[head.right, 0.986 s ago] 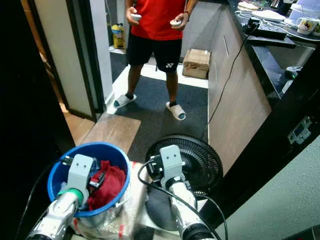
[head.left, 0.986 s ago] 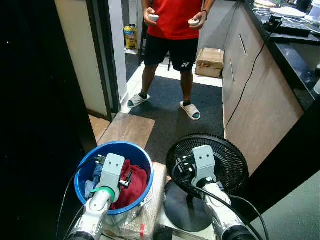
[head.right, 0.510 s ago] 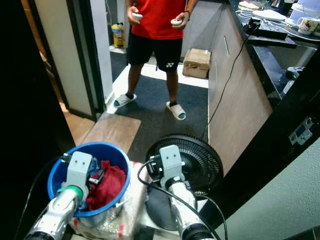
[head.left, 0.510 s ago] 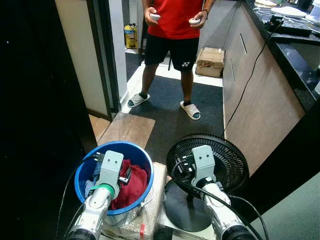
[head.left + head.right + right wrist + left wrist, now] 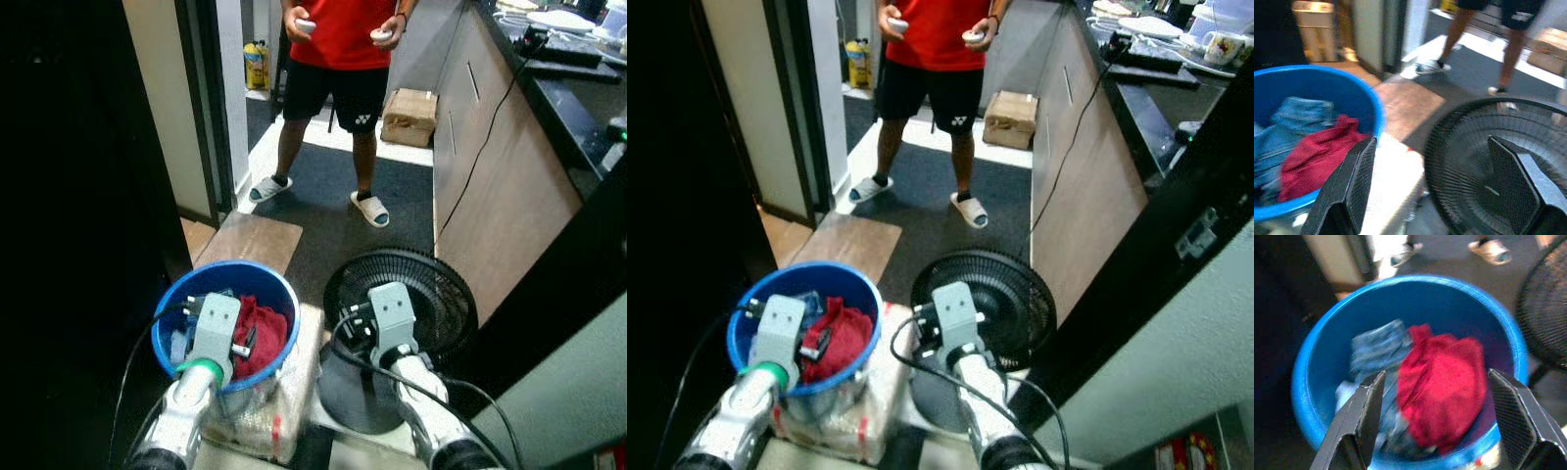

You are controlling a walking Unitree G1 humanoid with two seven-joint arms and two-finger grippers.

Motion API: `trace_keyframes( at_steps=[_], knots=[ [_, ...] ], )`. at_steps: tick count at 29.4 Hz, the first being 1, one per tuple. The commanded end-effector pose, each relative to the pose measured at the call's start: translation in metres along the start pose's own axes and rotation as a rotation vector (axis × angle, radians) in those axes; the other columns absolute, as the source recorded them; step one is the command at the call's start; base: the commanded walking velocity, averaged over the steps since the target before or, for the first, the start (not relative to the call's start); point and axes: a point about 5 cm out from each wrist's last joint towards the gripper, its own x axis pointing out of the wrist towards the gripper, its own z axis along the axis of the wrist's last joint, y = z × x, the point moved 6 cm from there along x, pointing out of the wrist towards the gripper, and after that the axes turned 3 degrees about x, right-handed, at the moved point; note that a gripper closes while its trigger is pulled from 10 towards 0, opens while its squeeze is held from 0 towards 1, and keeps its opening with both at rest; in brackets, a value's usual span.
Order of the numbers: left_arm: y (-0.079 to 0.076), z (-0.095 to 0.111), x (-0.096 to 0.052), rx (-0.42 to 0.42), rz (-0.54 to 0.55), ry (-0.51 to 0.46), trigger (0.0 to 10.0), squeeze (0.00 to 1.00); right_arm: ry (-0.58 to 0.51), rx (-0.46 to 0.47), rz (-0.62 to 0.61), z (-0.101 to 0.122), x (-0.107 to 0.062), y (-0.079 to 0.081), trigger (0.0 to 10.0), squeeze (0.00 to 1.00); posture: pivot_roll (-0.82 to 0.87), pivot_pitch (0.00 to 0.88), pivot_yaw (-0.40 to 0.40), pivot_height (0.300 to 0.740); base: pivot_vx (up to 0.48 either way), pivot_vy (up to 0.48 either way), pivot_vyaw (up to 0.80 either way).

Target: Clothes washing

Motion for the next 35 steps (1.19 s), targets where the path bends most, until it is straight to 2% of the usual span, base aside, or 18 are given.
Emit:
trace_keyframes(
  at_steps=[1,21,35],
  knots=[
    [-0.0035,-0.0050,-0.0015,-0.009,-0.002,0.016,10.0,0.00,0.028,0.004,-0.012,-0.0087,-0.0043,-0.0035,10.0,0.00,0.11,0.000,-0.018,0.740,-0.330,0.000,0.00],
    [-0.0026,-0.0052,-0.0019,-0.008,0.006,0.016,10.0,0.00,0.035,-0.011,0.010,-0.0100,-0.0041,0.0011,10.0,0.00,0.11,0.001,-0.019,0.740,-0.329,0.000,0.00],
    [-0.0029,-0.0048,-0.0013,-0.018,0.013,0.018,10.0,0.00,0.039,-0.006,0.031,-0.0112,-0.0048,0.0036,10.0,0.00,0.11,0.003,-0.023,0.740,0.000,0.000,0.80]
  ],
)
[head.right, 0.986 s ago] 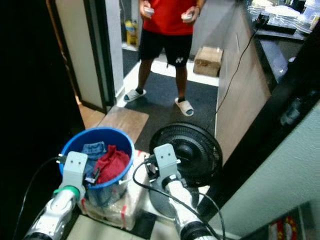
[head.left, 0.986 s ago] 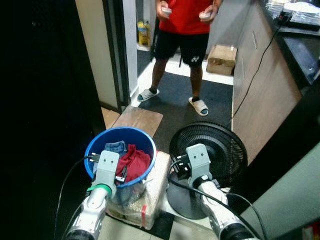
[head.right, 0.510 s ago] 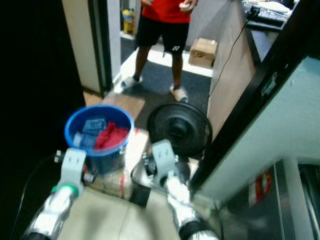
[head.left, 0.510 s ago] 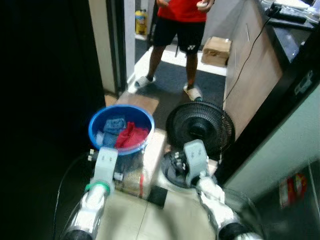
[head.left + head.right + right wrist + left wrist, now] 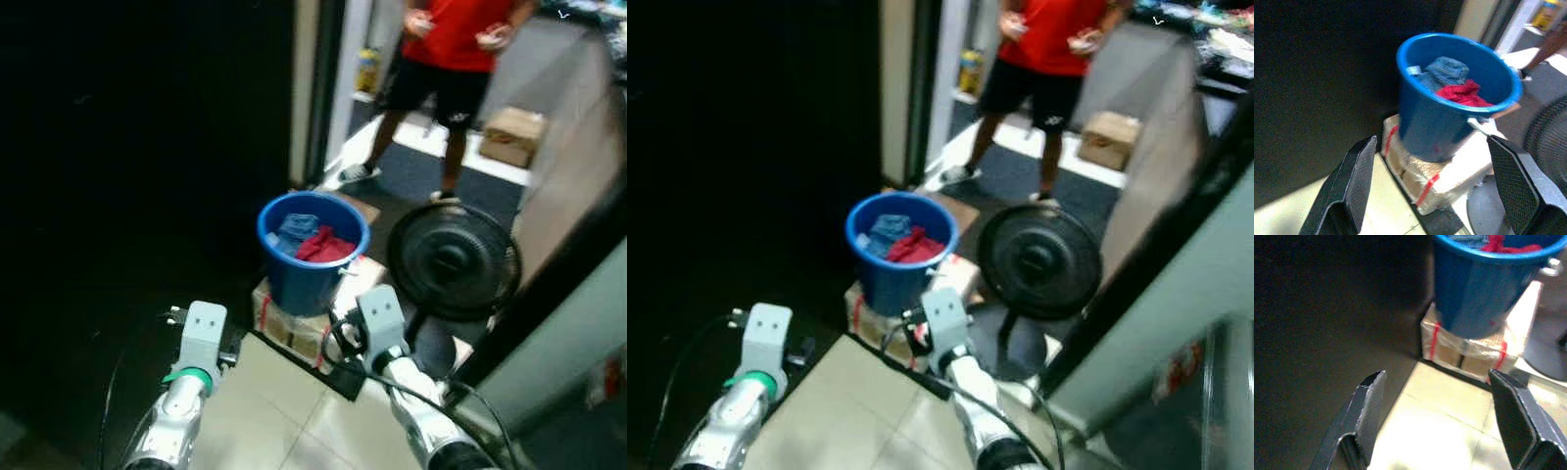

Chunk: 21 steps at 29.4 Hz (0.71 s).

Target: Clothes washing

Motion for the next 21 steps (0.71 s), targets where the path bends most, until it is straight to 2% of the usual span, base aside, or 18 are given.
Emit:
trace_keyframes(
  at_steps=[1,2,10,14,21],
  knots=[
    [-0.0026,0.0004,0.0010,-0.006,-0.004,0.004,10.0,0.00,0.018,0.014,0.000,-0.0059,-0.0027,0.0007,10.0,0.00,0.11,0.003,-0.024,0.740,0.000,0.000,0.79],
    [-0.0027,0.0004,0.0011,-0.006,-0.003,0.005,10.0,0.00,0.017,0.017,0.000,-0.0057,-0.0027,0.0011,10.0,0.00,0.11,0.003,-0.024,0.740,0.000,0.000,0.79],
    [-0.0024,0.0013,0.0015,-0.011,0.000,0.001,10.0,0.00,0.011,0.010,-0.006,-0.0042,-0.0022,0.0003,10.0,0.00,0.10,0.002,-0.025,0.740,0.000,0.000,0.00],
    [-0.0040,0.0029,0.0020,-0.010,-0.005,-0.006,10.0,0.00,0.015,0.006,-0.012,-0.0051,-0.0024,-0.0014,10.0,0.00,0.10,0.002,-0.025,0.740,0.277,0.000,0.00],
    [-0.0094,0.0050,0.0032,-0.006,-0.022,-0.011,10.0,0.00,0.036,0.032,-0.042,-0.0102,-0.0047,-0.0080,10.0,0.00,0.09,0.004,-0.019,0.740,0.409,0.250,0.00]
  ],
)
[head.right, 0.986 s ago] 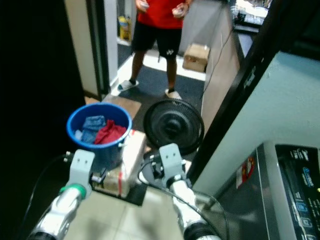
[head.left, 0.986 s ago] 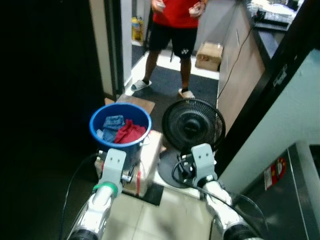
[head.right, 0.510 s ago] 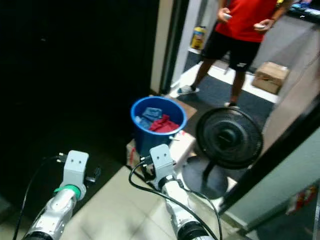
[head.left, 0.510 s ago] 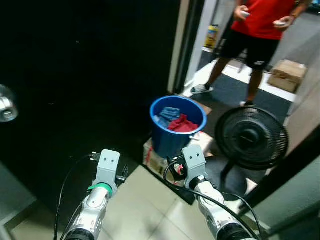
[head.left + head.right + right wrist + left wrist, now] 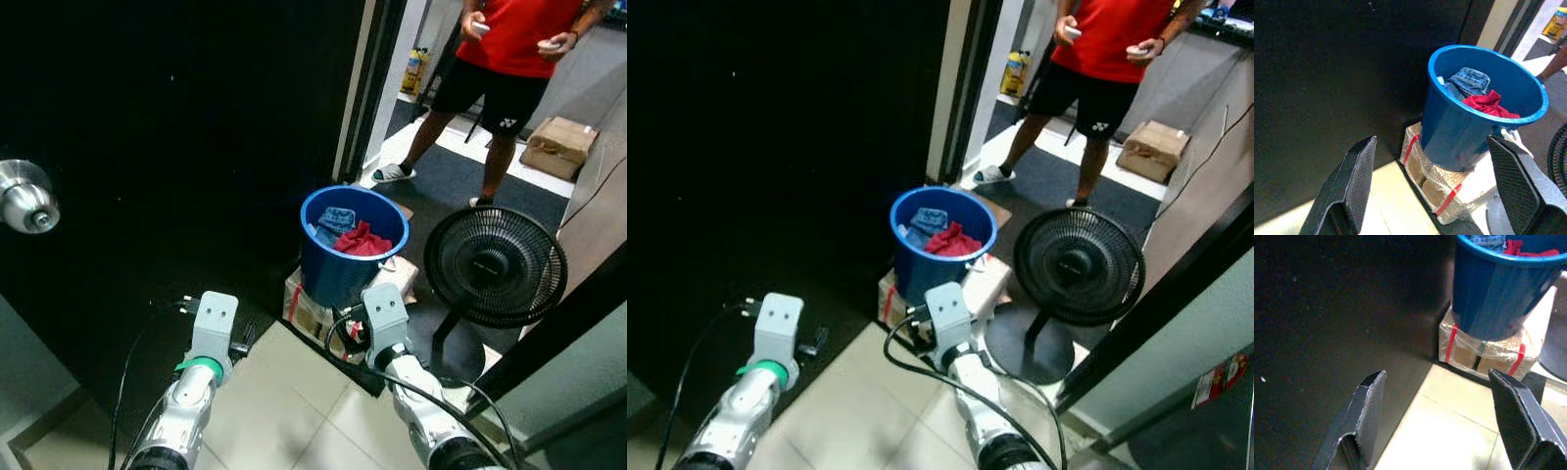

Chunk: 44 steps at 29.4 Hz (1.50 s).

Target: Clothes washing

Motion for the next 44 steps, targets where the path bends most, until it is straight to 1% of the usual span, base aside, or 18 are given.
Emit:
trace_keyframes(
  at_steps=[1,9,11,16,22,28,44],
  knots=[
    [-0.0062,-0.0037,0.0000,0.001,-0.019,0.015,10.0,0.00,0.027,0.019,-0.023,-0.0067,-0.0023,-0.0047,10.0,0.00,0.09,0.004,-0.019,0.740,0.409,0.251,0.00],
    [-0.0083,-0.0019,0.0010,0.000,-0.025,0.011,10.0,0.00,0.026,0.026,-0.032,-0.0075,-0.0034,-0.0064,10.0,0.00,0.09,0.005,-0.018,0.740,0.405,0.255,-0.80],
    [-0.0087,-0.0017,0.0009,0.001,-0.026,0.010,10.0,0.00,0.022,0.009,-0.032,-0.0066,-0.0033,-0.0071,10.0,0.00,0.09,0.007,-0.019,0.740,0.401,0.259,0.00],
    [-0.0083,-0.0022,0.0009,0.000,-0.024,0.012,10.0,0.00,0.023,0.004,-0.030,-0.0065,-0.0031,-0.0065,10.0,0.00,0.09,0.007,-0.019,0.740,0.387,0.254,0.00],
    [-0.0080,-0.0035,0.0009,-0.002,-0.021,0.016,10.0,0.00,0.025,-0.008,-0.023,-0.0063,-0.0026,-0.0061,10.0,0.00,0.09,0.004,-0.025,0.740,0.289,0.000,0.00],
    [-0.0074,-0.0032,0.0015,-0.009,-0.016,0.018,10.0,0.00,0.024,-0.012,-0.022,-0.0057,-0.0021,-0.0063,10.0,0.00,0.09,0.001,-0.026,0.740,0.000,0.000,0.00],
    [-0.0093,-0.0019,0.0041,0.011,-0.019,0.025,10.0,0.00,0.022,-0.018,-0.023,-0.0047,-0.0014,-0.0077,10.0,0.00,0.09,0.000,-0.022,0.740,0.000,0.000,0.00]
  ],
)
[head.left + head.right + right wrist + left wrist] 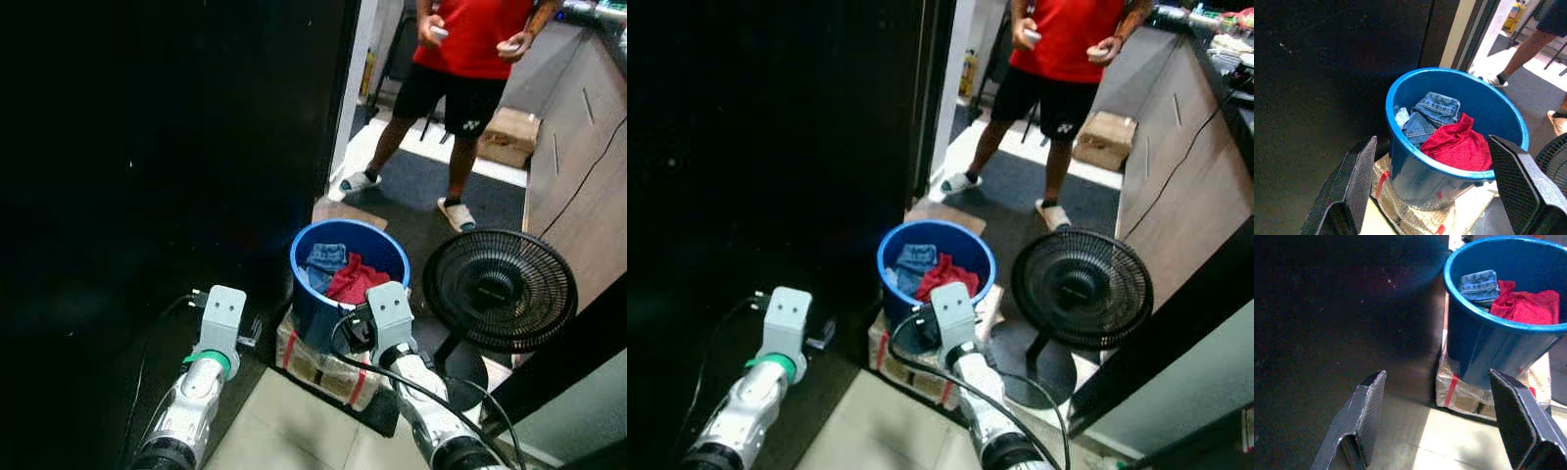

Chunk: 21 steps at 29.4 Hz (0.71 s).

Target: Clothes washing

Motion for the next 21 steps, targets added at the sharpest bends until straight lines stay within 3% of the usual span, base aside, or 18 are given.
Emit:
trace_keyframes(
  at_steps=[1,21],
  knots=[
    [-0.0023,-0.0085,-0.0011,0.006,-0.005,0.034,10.0,0.00,0.021,-0.001,-0.010,-0.0066,-0.0029,-0.0036,10.0,0.00,0.09,0.000,-0.022,0.740,0.000,0.000,0.00],
    [-0.0077,-0.0078,-0.0020,0.007,-0.021,0.022,10.0,0.00,0.029,0.017,-0.017,-0.0104,-0.0058,-0.0031,10.0,0.00,0.08,0.004,-0.018,0.740,0.000,0.000,0.00]
  ],
)
